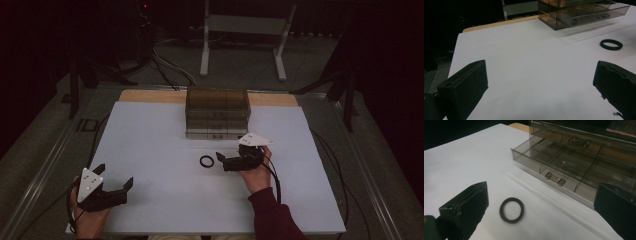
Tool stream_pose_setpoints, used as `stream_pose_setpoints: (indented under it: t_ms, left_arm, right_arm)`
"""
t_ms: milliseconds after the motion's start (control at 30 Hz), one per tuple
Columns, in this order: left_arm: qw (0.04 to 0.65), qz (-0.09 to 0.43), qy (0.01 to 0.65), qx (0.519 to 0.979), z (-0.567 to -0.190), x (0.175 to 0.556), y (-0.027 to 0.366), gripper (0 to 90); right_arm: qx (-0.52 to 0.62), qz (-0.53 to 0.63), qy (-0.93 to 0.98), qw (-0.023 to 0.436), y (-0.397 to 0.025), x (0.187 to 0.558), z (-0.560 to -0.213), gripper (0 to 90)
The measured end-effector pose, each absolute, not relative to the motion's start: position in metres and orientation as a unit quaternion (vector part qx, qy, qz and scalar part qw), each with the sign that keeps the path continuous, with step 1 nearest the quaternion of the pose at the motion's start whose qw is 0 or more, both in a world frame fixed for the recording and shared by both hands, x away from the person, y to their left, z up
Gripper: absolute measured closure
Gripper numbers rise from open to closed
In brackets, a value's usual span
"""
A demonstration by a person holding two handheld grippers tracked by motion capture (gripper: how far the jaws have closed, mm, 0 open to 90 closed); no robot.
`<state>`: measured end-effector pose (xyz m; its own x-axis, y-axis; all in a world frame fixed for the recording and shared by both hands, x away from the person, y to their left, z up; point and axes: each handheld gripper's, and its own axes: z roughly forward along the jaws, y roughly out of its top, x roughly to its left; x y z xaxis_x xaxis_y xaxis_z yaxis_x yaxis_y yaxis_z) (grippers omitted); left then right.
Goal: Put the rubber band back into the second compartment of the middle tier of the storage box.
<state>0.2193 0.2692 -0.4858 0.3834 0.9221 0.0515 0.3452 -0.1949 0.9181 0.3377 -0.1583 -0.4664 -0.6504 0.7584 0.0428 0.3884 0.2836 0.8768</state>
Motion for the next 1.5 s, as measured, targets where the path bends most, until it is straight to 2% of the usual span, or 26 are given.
stream_pose_setpoints:
  t_ms: [1333,1500]
  left_arm:
    - [0.443,0.324,0.451,0.704,-0.487,0.22,0.269,0.3]
    - [0.443,0.324,0.451,0.704,-0.487,0.22,0.269,0.4]
  right_arm:
    - [0.377,0.432,0.801,0.175,-0.121,0.357,-0.486,0.7]
    - [0.378,0.42,0.807,0.168,-0.119,0.36,-0.492,6.2]
